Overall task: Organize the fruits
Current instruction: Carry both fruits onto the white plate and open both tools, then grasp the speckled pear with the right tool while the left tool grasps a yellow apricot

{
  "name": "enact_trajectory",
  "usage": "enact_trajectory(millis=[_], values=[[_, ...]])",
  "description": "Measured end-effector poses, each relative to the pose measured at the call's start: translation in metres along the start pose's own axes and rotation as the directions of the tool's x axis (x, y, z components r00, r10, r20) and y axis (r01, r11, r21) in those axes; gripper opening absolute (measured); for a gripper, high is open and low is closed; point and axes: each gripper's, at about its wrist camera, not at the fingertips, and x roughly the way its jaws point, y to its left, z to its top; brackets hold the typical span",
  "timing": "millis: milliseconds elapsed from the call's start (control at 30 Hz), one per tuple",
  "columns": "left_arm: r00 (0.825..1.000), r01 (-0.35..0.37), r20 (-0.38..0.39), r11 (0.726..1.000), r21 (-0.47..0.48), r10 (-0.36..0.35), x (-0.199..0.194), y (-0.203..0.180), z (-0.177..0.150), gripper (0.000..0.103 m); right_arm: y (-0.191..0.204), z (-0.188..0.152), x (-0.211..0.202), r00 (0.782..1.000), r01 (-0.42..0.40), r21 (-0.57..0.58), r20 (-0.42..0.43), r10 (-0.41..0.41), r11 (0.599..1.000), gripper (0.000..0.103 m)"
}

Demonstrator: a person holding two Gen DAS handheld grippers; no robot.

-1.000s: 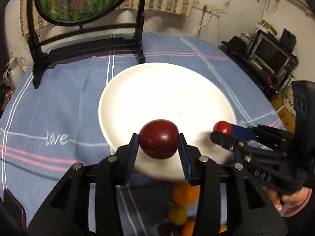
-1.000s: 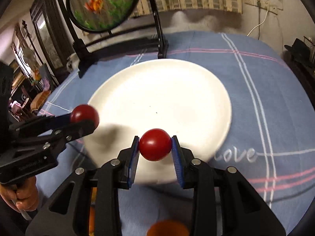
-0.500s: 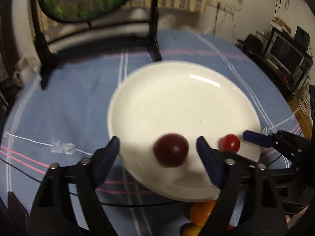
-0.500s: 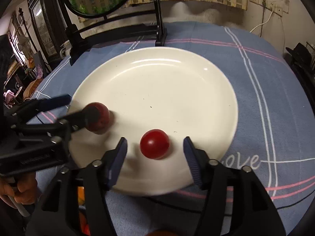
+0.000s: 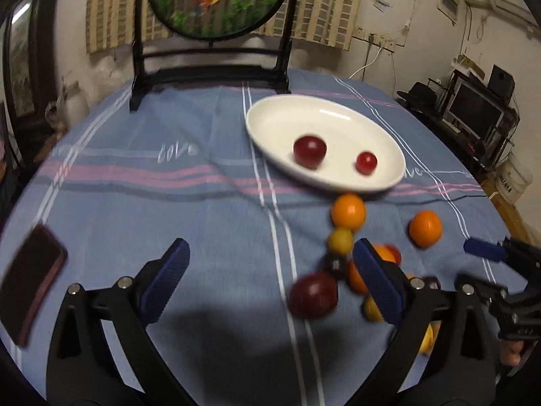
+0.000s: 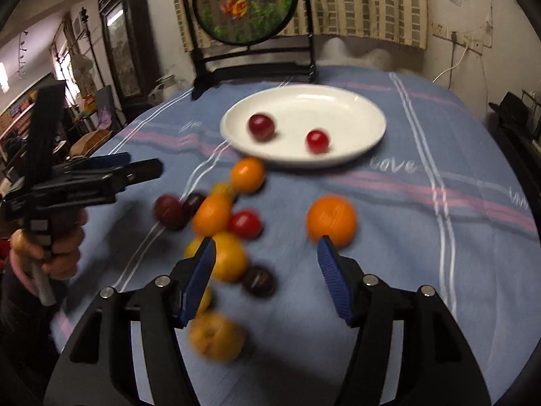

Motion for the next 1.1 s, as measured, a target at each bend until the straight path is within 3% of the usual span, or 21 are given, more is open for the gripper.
enact_trajectory(millis=[100, 267, 333, 500, 600, 900, 1100], values=[[0.999, 0.014, -0.04, 0.999, -0.032, -0.015, -0.003, 0.003, -0.022, 0.099, 0.022, -0.028, -0.011, 0.999, 0.037, -0.048, -0.021, -0.038, 0.998, 0.063], [1.0, 0.005, -0.025, 1.0, 0.03, -0.004, -0.014, -0.005, -0.042, 0.099, 0.033, -0.053, -0.004, 0.996, 0.071, -0.053, -0.055, -0.074, 0.996, 0.063], [1.0, 0.029, -0.012, 0.999, 0.03, -0.029, -0.017, -0.005, -0.044, 0.099, 0.035, -0.054, -0.001, 0.995, 0.078, -0.05, -0.058, -0.081, 0.996, 0.063], [1.0, -0.003, -0.031, 1.0, 0.014, 0.004, -0.014, -0.003, -0.042, 0.099, 0.039, -0.05, 0.009, 0.992, 0.097, -0.064, -0.072, -0.102, 0.993, 0.062], [1.0, -0.001, -0.028, 1.0, 0.012, 0.001, -0.015, -0.003, -0.042, 0.099, 0.041, -0.048, 0.011, 0.991, 0.106, -0.075, -0.073, -0.111, 0.992, 0.055], [0.999, -0.008, -0.043, 1.0, 0.014, 0.009, -0.012, -0.004, -0.042, 0.099, 0.04, -0.051, 0.013, 0.991, 0.096, -0.069, -0.09, -0.102, 0.993, 0.054], [0.999, -0.012, -0.051, 1.0, 0.009, 0.012, -0.01, -0.003, -0.04, 0.099, 0.04, -0.053, 0.015, 0.992, 0.075, -0.07, -0.099, -0.082, 0.995, 0.043]])
